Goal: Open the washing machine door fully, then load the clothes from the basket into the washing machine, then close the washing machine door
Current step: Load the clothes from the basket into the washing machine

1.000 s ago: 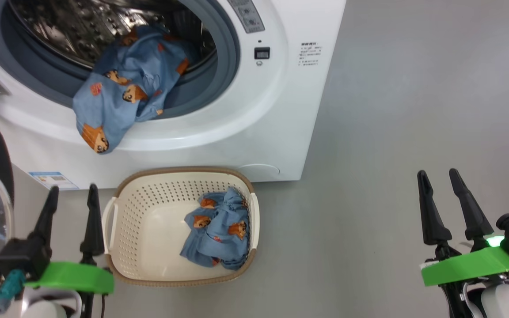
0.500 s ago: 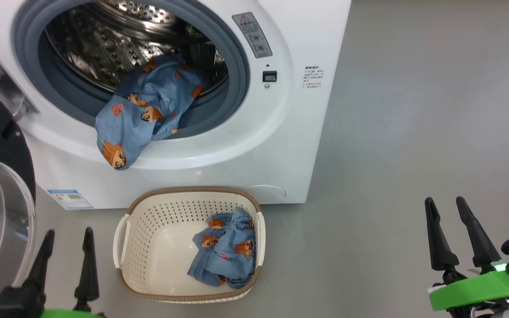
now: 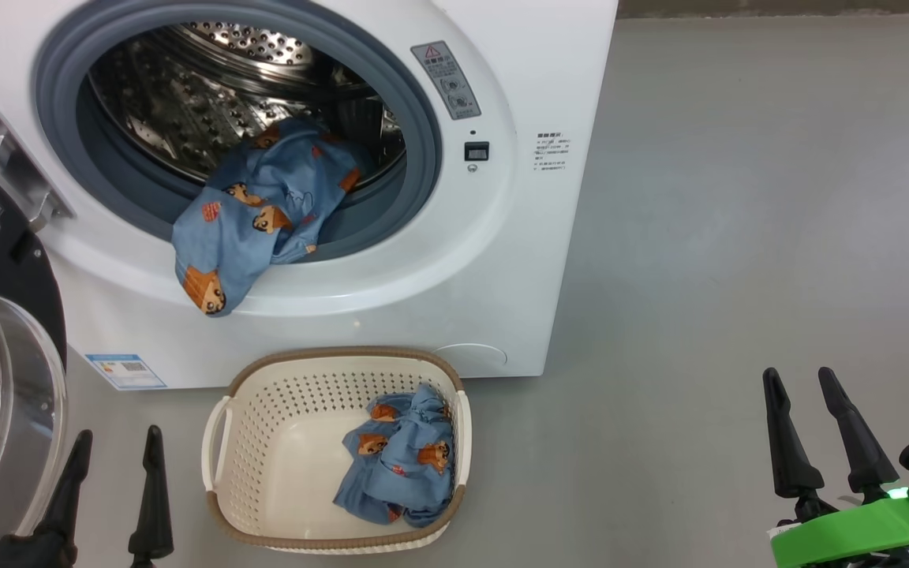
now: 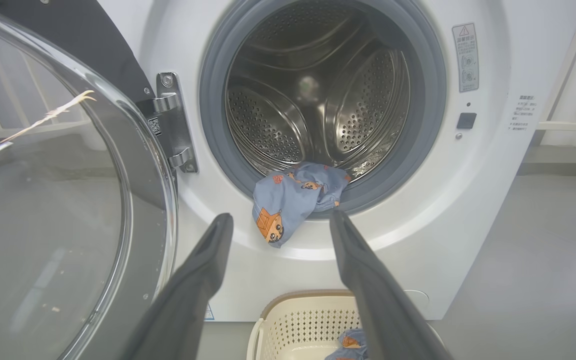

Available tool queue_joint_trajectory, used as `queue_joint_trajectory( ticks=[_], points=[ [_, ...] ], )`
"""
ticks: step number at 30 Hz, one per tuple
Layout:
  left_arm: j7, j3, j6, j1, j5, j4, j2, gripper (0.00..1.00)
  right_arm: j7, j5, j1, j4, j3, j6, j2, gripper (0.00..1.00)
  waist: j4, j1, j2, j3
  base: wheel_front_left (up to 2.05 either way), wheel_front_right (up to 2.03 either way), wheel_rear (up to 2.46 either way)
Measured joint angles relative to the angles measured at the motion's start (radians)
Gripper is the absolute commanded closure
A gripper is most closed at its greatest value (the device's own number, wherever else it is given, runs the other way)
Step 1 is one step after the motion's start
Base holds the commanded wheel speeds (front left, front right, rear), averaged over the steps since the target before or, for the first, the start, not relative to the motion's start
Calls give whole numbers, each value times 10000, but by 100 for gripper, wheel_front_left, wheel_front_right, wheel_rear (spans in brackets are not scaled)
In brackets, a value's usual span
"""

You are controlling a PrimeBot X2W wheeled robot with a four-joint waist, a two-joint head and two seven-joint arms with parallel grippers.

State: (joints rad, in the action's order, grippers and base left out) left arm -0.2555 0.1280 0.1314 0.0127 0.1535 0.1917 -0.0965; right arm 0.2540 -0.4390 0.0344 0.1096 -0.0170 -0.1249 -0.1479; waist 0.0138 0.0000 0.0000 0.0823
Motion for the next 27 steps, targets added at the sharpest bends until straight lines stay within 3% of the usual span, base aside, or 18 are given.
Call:
queue_joint_trajectory(
  ticks=[13,27],
  points=[
    [0,2,-2,111,19,140,138,0,0,0,-41,-100,121,0,2,0,-39,0,0,561,0,0,0],
    [0,-6,-2,3250,305,1712,-198,0,0,119,-1682,-322,2,0,215,0,-121,0,0,2678,0,0,0]
  ],
)
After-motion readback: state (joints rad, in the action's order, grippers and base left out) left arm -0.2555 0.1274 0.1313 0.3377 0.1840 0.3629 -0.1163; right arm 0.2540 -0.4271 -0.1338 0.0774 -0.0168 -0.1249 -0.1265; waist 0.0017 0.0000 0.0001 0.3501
